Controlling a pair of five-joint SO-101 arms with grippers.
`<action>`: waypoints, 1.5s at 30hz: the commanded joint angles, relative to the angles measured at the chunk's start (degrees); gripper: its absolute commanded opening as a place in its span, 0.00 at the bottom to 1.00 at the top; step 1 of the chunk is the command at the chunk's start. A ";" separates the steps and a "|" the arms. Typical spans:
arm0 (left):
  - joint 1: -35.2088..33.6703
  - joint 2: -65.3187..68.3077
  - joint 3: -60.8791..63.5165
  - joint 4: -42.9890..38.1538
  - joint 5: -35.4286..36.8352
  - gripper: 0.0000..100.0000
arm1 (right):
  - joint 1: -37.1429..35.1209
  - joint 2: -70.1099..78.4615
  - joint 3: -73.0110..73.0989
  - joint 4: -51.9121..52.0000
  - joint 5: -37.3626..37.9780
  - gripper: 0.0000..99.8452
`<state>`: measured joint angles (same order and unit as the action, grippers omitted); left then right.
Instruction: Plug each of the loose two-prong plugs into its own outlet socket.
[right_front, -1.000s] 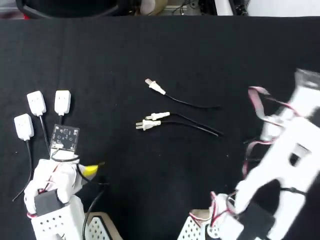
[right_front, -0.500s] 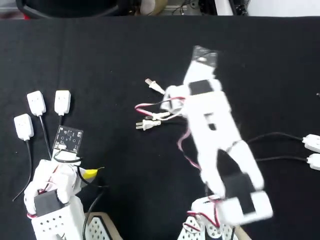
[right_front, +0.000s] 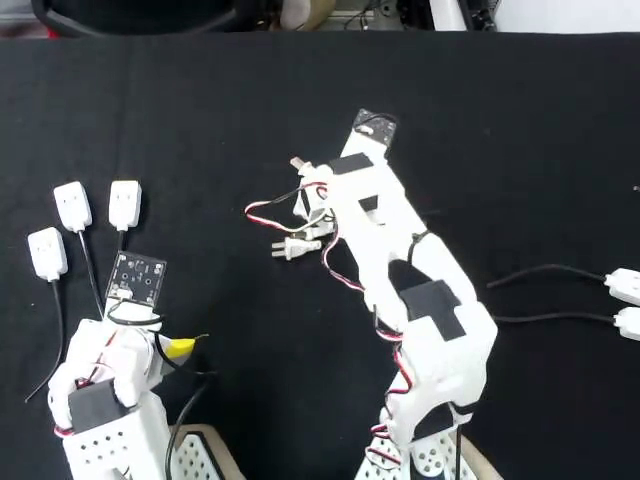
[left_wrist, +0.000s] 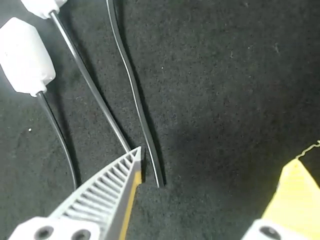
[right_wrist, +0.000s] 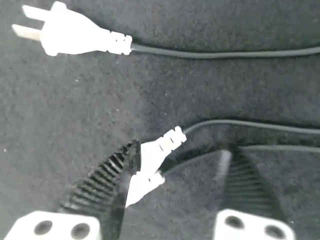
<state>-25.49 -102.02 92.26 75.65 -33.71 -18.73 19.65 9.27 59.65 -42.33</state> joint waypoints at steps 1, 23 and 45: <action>-0.40 0.44 -0.13 0.35 -0.53 0.41 | -2.37 -0.31 -3.03 -0.88 -0.44 0.15; -0.40 0.44 -0.13 0.35 -0.53 0.41 | -5.27 3.03 -4.62 -1.14 -2.11 0.15; -0.40 0.44 -0.13 0.35 -0.53 0.41 | -5.71 8.75 -15.96 14.95 5.80 0.02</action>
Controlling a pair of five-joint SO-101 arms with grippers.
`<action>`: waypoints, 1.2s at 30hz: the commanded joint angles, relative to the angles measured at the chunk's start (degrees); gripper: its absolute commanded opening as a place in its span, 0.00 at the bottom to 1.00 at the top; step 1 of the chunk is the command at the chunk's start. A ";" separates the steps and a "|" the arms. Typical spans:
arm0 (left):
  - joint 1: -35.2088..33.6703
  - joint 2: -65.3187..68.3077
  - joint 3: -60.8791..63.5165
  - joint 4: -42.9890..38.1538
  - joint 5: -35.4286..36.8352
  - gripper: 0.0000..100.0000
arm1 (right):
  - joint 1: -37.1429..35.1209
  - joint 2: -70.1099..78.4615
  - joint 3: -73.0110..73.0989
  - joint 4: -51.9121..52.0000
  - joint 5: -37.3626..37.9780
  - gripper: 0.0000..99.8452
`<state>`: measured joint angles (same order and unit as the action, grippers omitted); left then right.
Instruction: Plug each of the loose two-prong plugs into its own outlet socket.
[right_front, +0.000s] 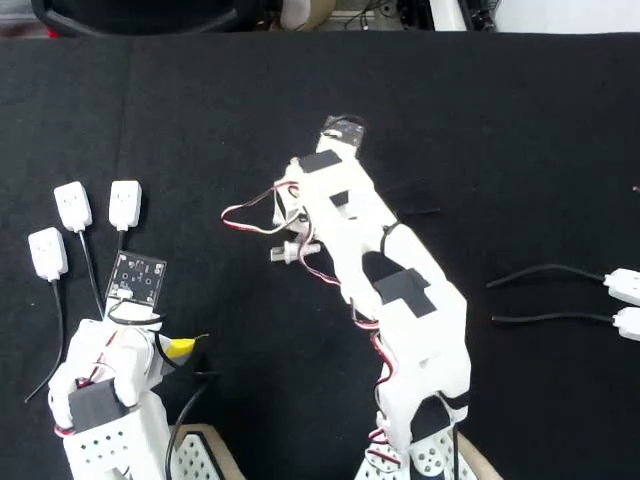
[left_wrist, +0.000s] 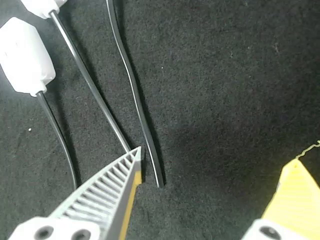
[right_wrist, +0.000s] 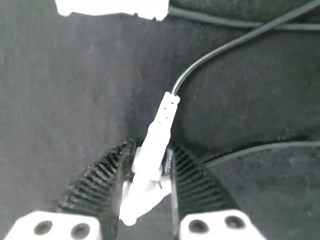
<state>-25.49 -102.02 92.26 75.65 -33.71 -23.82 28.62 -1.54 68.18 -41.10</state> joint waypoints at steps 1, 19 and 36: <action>-0.40 0.44 -0.13 0.35 -0.53 0.41 | -0.62 -0.22 -5.85 8.09 6.24 0.02; -0.40 0.44 -0.13 0.35 -0.53 0.41 | 16.79 0.13 -12.18 21.71 40.88 0.02; -0.40 0.44 0.04 0.35 -0.53 0.41 | 9.41 -4.44 -7.08 29.98 58.02 0.02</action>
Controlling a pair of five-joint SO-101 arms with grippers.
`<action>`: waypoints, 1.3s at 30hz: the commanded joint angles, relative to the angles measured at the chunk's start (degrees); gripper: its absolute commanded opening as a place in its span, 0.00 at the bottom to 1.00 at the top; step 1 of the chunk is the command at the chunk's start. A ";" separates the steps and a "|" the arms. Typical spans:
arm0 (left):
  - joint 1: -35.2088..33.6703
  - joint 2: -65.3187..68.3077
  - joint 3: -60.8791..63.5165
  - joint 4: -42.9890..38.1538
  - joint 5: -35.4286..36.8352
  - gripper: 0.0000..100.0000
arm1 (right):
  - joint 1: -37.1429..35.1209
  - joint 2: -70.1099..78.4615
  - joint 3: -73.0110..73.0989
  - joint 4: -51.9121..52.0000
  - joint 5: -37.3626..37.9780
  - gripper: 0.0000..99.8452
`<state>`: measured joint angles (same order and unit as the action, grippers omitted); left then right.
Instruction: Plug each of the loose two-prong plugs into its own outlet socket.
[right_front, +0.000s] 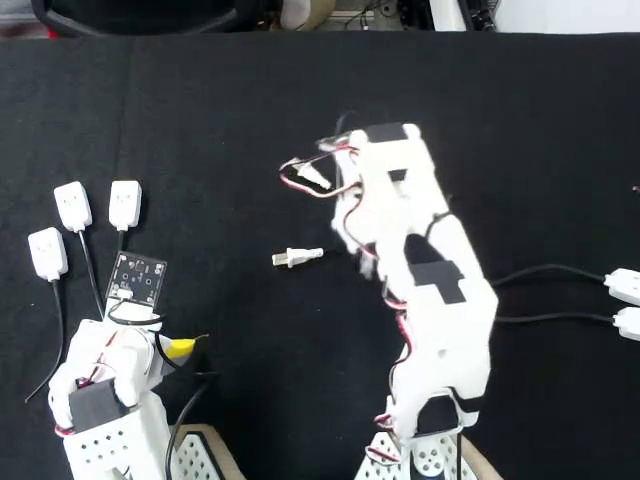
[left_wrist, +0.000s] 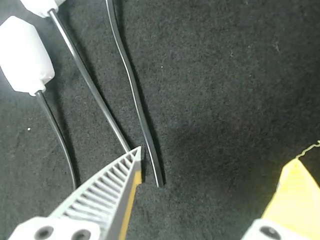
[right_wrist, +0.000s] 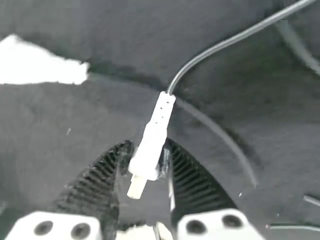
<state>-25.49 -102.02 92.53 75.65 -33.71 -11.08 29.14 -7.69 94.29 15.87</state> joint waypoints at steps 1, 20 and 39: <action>-0.40 0.44 -0.22 0.35 -0.53 0.41 | -3.87 -6.20 -0.66 4.22 1.05 0.02; -0.40 0.44 -0.22 0.35 -0.62 0.41 | -8.26 -10.51 19.82 -4.13 -3.87 0.13; -0.40 0.44 -0.22 0.35 -0.62 0.41 | -8.18 -3.12 16.13 -9.32 -15.74 0.09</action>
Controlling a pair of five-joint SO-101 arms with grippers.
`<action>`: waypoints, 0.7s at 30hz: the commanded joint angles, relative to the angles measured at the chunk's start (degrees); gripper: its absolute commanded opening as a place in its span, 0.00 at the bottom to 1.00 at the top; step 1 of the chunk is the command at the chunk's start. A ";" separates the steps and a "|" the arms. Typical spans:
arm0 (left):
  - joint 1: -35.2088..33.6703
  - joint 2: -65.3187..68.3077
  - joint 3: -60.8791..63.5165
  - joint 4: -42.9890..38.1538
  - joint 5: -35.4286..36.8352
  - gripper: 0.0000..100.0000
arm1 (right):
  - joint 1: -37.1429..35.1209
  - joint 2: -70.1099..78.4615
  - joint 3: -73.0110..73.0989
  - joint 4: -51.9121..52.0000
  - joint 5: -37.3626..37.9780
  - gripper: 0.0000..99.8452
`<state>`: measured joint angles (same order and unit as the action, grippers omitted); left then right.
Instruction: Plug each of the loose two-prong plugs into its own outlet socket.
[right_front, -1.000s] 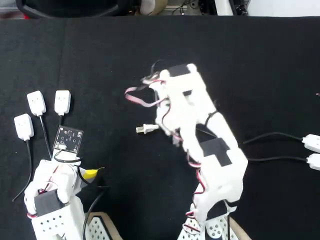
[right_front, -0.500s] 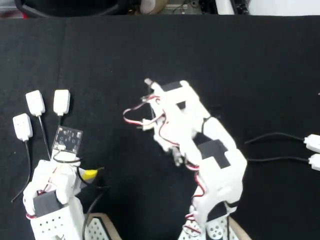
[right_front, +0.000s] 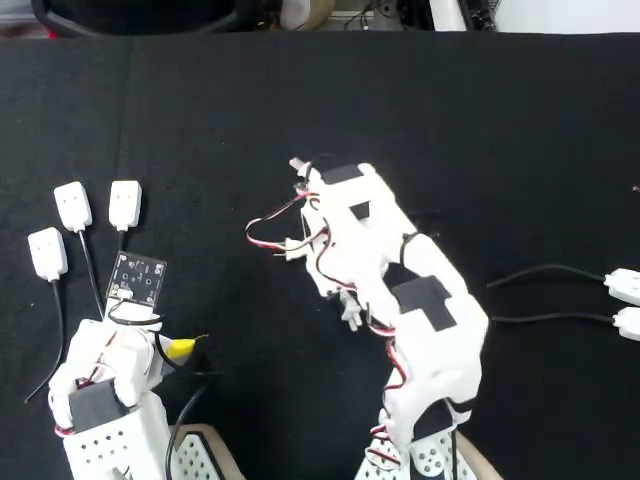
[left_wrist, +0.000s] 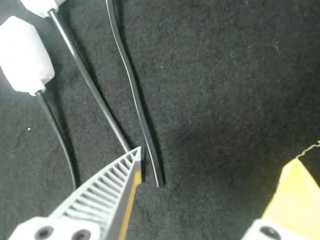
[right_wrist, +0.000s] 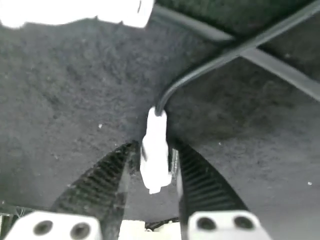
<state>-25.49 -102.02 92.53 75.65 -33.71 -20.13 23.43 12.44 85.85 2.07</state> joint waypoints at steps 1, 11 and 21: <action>-0.40 0.44 -0.22 0.35 -0.62 0.41 | 1.23 3.74 -4.79 -0.79 -2.29 0.09; -0.40 0.44 -0.22 0.35 -0.62 0.41 | 2.64 6.11 -9.71 4.75 -2.29 0.04; -0.40 0.44 -0.22 0.35 -0.62 0.41 | 2.29 5.23 -11.21 9.49 -2.20 0.01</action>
<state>-25.49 -102.02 92.53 75.65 -33.71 -18.20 30.02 5.05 91.74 0.31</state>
